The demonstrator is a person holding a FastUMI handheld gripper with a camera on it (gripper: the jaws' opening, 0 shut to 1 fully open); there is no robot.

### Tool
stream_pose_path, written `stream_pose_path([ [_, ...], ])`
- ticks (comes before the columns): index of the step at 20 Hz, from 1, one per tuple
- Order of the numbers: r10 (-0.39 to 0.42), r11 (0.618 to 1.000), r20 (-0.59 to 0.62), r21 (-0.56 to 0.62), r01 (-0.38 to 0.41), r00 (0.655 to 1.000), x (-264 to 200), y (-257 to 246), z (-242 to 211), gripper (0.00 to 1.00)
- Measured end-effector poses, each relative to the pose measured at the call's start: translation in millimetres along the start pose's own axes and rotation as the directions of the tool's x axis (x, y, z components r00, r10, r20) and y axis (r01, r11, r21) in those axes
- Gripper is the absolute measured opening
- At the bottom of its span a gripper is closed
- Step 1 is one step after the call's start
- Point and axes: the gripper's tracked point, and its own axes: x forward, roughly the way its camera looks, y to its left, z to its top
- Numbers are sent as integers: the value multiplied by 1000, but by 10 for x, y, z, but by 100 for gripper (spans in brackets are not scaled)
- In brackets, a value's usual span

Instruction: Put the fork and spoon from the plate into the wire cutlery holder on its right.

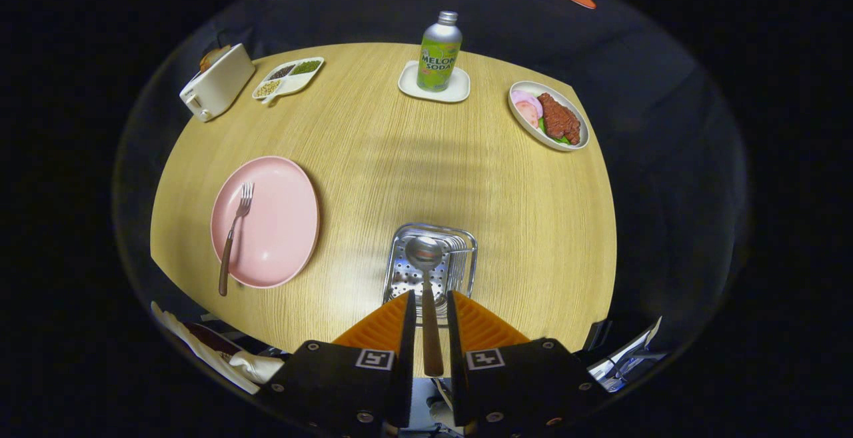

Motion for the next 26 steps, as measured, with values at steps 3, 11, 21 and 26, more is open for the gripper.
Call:
stream_pose_path([
  [3, -8, 1000, 79, 8, 7, 997, -87, 59, 141, 40],
  [11, 53, 997, 301, 42, -68, 952, -237, 690, 548, 100],
  [21, 134, 990, 412, -16, -140, 901, -251, 1523, 732, 99],
  [26, 160, 984, 437, 3, -179, 885, -150, 1885, 713, 99],
])
